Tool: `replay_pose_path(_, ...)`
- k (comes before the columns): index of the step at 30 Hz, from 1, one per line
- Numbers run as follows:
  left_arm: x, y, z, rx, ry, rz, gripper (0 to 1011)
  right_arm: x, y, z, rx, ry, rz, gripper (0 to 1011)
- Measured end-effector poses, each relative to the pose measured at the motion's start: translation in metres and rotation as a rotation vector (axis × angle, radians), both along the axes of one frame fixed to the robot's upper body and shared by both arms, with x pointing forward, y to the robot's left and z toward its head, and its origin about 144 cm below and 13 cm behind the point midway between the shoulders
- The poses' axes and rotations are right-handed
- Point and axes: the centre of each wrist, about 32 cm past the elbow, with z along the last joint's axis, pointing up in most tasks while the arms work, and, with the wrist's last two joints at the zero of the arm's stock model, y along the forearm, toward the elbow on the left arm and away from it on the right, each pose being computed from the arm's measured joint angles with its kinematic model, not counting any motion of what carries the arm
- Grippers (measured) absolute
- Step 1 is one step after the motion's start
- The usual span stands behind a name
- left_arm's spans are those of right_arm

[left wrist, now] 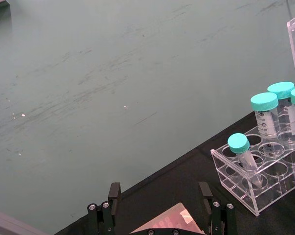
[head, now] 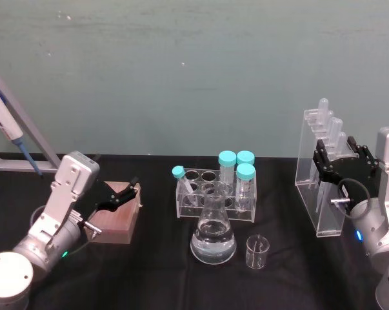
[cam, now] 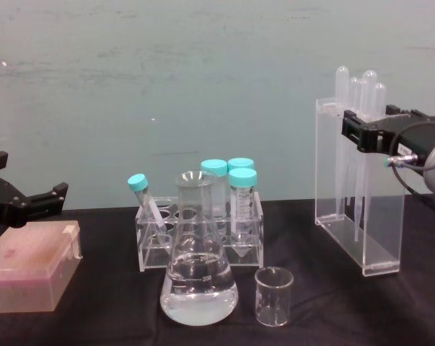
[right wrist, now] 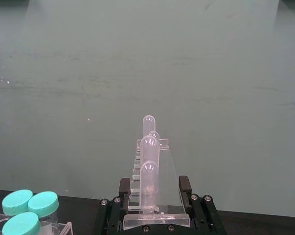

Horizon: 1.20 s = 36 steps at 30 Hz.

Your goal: Place the experimental apparatus aside using one hand.

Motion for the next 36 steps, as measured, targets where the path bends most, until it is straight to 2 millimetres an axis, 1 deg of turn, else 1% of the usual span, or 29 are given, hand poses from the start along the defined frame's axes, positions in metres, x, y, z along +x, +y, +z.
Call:
replay_pose_path(20,0.000,0.000,0.000,0.000,0.000,0.000,1000,-0.001,-0.004,0.000,0.016,-0.033,-0.005,611)
replay_pose_path(36,0.000,0.000,0.000,0.000,0.000,0.000,1000,-0.004,-0.014,0.001,0.007,-0.052,-0.038,611)
